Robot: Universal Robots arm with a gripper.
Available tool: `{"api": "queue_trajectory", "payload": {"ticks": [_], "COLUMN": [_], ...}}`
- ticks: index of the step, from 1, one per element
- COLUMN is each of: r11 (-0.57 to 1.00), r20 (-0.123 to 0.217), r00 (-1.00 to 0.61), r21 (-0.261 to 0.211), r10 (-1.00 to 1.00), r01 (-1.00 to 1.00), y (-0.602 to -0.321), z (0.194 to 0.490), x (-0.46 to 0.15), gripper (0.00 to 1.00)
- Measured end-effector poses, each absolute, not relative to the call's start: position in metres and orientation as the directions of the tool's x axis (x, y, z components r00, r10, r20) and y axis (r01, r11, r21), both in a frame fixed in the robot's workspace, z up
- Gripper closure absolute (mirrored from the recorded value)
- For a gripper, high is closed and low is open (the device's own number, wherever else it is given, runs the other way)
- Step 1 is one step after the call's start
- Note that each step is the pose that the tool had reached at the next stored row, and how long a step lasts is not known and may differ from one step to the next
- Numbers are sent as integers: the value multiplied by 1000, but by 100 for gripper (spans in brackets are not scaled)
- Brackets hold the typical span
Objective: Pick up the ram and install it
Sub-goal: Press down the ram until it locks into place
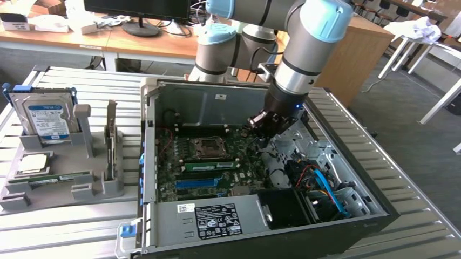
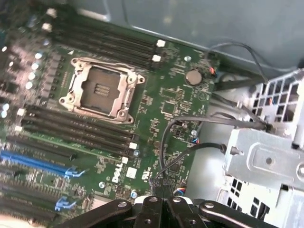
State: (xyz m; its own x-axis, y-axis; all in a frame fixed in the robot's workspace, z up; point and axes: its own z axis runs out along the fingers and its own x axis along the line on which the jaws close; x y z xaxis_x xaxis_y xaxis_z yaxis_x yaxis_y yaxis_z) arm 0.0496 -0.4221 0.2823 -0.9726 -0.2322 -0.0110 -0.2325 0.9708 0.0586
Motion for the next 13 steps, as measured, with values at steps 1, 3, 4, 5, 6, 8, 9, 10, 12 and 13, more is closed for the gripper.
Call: {"api": "queue_trajectory", "payload": {"ticks": [1,3,4,5,6,8,9,10,12,13], "r11": [975,981,984,987,990,994,995,996,997,997], "r20": [-11,-11,-11,-11,-11,-11,-11,-11,-11,-11], "r00": [-976,-983,-986,-989,-991,-995,-997,-998,-999,-999], "r21": [59,59,59,59,59,59,59,59,59,59], "r10": [-216,-183,-167,-148,-132,-97,-79,-64,-52,-46], "r01": [-216,-183,-167,-149,-132,-97,-80,-64,-53,-47], "y": [-422,-422,-422,-422,-422,-422,-422,-422,-422,-422], "z": [282,282,282,282,282,281,281,281,281,281], "x": [50,50,50,50,50,50,50,50,50,50], "gripper": [89,89,89,89,89,89,89,89,89,89]}}
